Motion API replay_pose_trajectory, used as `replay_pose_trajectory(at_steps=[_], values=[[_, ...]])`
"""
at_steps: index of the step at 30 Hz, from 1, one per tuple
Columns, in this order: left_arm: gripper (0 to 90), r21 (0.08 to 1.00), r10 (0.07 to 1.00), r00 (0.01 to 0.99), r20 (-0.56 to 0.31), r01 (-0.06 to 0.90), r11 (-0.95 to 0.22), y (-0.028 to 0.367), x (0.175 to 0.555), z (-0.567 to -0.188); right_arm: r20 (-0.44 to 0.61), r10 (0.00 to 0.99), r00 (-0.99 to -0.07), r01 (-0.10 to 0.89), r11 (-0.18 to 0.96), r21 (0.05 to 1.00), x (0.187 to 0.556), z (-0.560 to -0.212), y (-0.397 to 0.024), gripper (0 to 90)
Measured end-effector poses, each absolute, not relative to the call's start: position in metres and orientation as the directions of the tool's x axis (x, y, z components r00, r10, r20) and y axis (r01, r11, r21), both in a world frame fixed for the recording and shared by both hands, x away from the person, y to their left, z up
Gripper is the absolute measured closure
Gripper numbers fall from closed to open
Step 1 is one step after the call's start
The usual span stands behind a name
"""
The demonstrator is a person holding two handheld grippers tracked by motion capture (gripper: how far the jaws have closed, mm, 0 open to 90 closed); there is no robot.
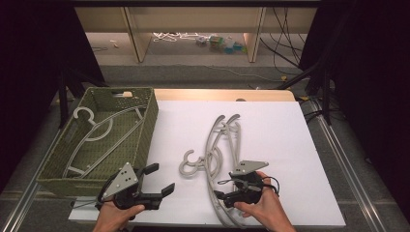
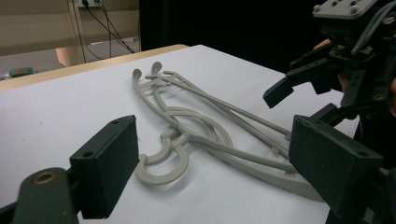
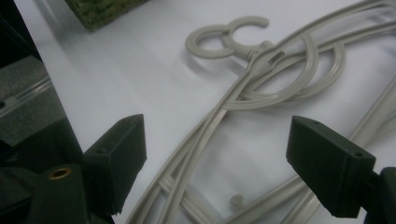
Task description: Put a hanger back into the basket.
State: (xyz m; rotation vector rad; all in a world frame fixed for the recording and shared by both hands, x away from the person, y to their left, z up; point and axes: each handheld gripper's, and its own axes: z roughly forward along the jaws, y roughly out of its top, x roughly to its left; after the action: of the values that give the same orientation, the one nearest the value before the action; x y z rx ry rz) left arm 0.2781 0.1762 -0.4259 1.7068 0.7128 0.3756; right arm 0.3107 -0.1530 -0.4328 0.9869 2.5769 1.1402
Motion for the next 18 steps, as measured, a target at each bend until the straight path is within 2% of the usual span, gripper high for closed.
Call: replay_pose_trajectory(at_steps=[5, 10, 18], values=[[16.0, 0.954, 0.638, 0.758, -0.135, 0.273, -0.123, 0.175, 0.279, -0.428, 0.143, 0.616, -0.774, 0.544, 0.534, 0.647, 0.317, -0.445, -0.141, 29.2], [16.0, 0.953, 0.641, 0.755, -0.139, 0.278, -0.120, 0.176, 0.279, -0.428, 0.221, 0.624, -0.749, 0.609, 0.518, 0.601, 0.323, -0.455, -0.134, 34.7], [16.1, 0.955, 0.630, 0.767, -0.123, 0.264, -0.135, 0.176, 0.281, -0.428, 0.257, 0.605, -0.754, 0.632, 0.559, 0.537, 0.335, -0.464, -0.122, 43.9]])
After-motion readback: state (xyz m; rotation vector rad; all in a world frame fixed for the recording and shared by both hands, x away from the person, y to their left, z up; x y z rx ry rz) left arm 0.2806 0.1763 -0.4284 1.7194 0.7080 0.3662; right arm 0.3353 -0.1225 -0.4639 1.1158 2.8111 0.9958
